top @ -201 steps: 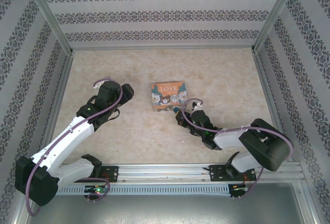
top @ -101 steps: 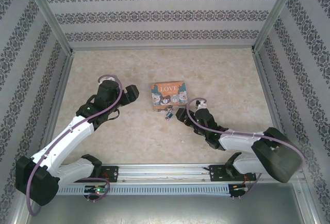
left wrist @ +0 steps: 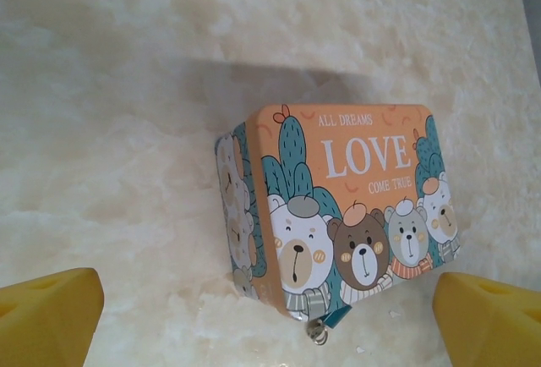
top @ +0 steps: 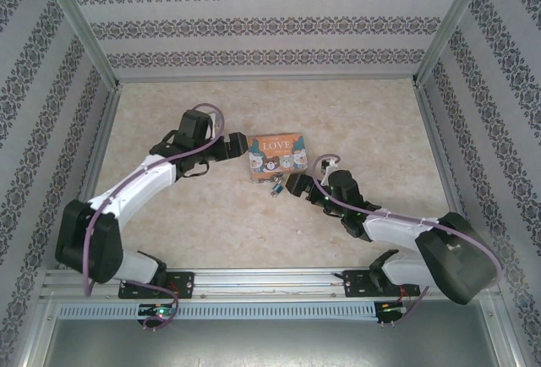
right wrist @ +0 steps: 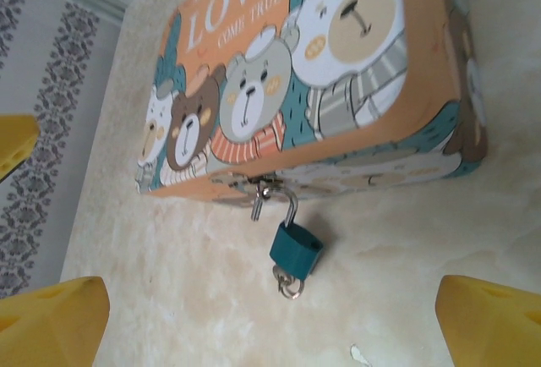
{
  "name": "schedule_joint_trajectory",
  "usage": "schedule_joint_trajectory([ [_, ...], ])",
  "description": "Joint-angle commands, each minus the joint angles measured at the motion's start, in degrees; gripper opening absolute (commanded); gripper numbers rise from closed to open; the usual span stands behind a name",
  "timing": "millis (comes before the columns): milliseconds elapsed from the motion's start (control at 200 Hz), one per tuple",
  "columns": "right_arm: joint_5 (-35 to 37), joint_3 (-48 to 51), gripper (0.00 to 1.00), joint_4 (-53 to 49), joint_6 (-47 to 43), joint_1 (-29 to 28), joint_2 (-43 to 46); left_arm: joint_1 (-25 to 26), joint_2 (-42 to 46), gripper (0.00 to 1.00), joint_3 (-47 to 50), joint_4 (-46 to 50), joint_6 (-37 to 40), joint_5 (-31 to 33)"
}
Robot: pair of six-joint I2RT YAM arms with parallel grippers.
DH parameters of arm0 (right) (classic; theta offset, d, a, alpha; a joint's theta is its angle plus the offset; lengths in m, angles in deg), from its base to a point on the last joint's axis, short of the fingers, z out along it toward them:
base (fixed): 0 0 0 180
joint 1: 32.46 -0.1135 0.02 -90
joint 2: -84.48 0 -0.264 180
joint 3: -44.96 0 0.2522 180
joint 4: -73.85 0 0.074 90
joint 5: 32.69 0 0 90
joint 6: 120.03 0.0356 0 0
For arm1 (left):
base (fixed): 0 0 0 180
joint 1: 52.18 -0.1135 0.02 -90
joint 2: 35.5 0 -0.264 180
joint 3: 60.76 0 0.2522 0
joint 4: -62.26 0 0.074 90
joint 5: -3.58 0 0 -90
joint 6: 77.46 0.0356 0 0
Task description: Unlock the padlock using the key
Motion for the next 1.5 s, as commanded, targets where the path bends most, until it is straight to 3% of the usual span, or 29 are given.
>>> schedule_joint_trajectory([
  [0, -3.9, -1.9, 0.98, 3.5, -0.2, 0.2, -2.3, -1.0, -4.5, 0.99, -3.1, -3.1, 1.0, -7.2],
  [230, -3.4, -5.4, 0.98, 4.4, -1.8, 1.4, -6.3, -1.2, -14.5, 0.94, -6.1, -6.7, -1.6, -12.7],
  [545, -6.5, -9.8, 0.98, 5.7, -3.8, 4.9, -12.1, -1.2, -24.4, 0.77, -9.8, -3.6, -1.4, -16.5],
  [699, -8.4, -12.2, 0.98, 6.2, -5.2, 6.3, -15.2, -1.1, -24.0, 0.72, -7.0, -2.5, -0.7, -14.6],
  [1109, -12.8, -19.4, 0.98, 7.5, -5.5, 9.9, -24.1, -1.0, -20.5, 0.72, 0.7, -6.4, -4.6, -13.0],
  [1494, -11.8, -17.0, 0.98, 2.0, -7.4, 14.2, -20.8, -1.4, -16.8, 0.78, -3.2, -6.1, -4.0, -12.9],
])
